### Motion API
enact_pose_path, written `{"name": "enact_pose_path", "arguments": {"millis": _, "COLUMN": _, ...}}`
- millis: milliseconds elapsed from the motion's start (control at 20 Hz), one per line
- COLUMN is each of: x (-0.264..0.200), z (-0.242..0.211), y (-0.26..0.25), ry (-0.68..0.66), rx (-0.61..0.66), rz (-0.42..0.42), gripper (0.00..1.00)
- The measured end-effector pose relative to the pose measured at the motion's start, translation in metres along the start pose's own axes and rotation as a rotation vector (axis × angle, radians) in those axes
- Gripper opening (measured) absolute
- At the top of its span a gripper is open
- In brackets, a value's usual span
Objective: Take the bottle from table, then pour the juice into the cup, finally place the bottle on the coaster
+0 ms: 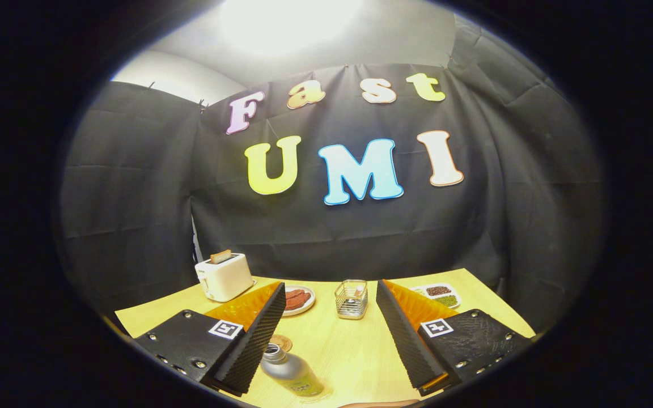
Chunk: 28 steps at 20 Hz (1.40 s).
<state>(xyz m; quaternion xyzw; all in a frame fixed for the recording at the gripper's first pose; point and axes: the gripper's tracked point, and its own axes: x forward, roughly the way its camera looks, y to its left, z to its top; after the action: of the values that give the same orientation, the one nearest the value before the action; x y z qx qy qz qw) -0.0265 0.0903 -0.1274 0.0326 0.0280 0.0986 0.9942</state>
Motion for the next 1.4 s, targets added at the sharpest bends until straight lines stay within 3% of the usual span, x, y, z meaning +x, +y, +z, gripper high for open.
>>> {"name": "enact_pose_path", "arguments": {"millis": 500, "x": 0.001, "z": -0.043, "y": 0.056, "ry": -0.067, "rx": -0.083, "rz": 0.018, "gripper": 0.99}}
{"name": "enact_pose_path", "arguments": {"millis": 750, "x": 0.011, "z": -0.07, "y": 0.053, "ry": -0.084, "rx": -0.099, "rz": -0.053, "gripper": 0.99}}
{"name": "enact_pose_path", "arguments": {"millis": 1400, "x": 0.031, "z": -0.139, "y": 0.043, "ry": -0.042, "rx": -0.109, "rz": -0.147, "gripper": 0.99}}
